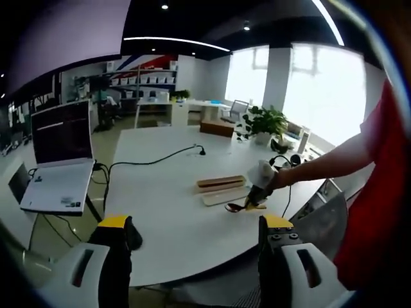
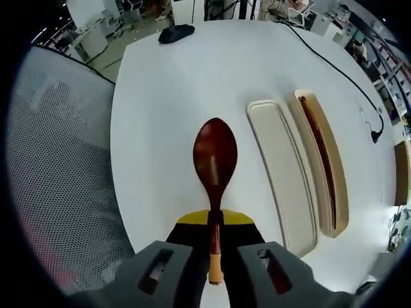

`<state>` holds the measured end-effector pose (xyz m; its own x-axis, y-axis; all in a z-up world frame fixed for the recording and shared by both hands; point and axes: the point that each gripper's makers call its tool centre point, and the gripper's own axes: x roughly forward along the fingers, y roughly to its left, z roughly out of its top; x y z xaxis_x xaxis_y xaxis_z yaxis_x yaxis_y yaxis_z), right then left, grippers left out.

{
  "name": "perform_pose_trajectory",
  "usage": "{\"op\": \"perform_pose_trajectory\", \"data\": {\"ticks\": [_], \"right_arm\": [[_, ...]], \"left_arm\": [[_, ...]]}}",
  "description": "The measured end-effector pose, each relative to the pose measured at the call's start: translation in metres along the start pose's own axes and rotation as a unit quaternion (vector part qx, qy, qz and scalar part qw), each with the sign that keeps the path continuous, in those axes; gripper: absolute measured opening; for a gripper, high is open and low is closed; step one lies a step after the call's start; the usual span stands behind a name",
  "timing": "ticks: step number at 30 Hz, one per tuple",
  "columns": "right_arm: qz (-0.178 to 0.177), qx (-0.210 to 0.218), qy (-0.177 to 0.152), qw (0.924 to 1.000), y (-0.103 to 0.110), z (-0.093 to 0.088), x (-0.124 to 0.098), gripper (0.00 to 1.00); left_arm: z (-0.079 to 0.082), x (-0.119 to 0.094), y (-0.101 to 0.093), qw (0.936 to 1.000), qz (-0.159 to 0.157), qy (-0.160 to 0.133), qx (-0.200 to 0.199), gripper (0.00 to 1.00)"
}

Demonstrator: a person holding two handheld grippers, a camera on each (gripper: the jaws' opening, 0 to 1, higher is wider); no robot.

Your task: Arrange the utensils inside the cutlery case until each visible utensil rests in its matching compartment.

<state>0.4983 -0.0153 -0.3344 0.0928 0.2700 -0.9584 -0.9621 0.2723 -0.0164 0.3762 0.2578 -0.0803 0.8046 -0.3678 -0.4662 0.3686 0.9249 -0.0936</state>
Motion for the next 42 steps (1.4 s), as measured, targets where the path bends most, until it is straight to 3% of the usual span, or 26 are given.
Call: {"op": "perform_pose_trajectory", "data": {"ticks": [10,20,23,27,29,42], "right_arm": [[-0.008,-0.002,0.0,1.0,-0.007,0.0,-0.005,0.0],[-0.027,-0.009,-0.008,0.9996,-0.048,0.011,-0.026,0.0],[-0.03,-0.03,0.002,0.9991,-0.06,0.007,-0.029,0.0],[-0.031,-0.026,-0.01,0.9991,-0.077,0.008,-0.038,0.0],[-0.042,-0.024,0.002,0.9988,-0.087,0.005,-0.043,0.0],[-0.017,-0.039,-0.021,0.9989,-0.127,0.024,-0.067,0.0]], "left_arm": [[-0.006,0.003,0.002,1.0,-0.001,0.006,-0.005,0.83],[-0.013,0.007,0.007,0.9998,0.003,0.015,-0.016,0.83],[-0.015,0.007,0.008,0.9997,0.004,0.017,-0.018,0.83],[-0.015,0.008,0.011,0.9997,0.007,0.017,-0.016,0.83],[-0.015,0.009,0.01,0.9997,0.003,0.017,-0.02,0.83],[-0.018,0.017,0.004,0.9995,-0.005,0.03,-0.011,0.83]]}}
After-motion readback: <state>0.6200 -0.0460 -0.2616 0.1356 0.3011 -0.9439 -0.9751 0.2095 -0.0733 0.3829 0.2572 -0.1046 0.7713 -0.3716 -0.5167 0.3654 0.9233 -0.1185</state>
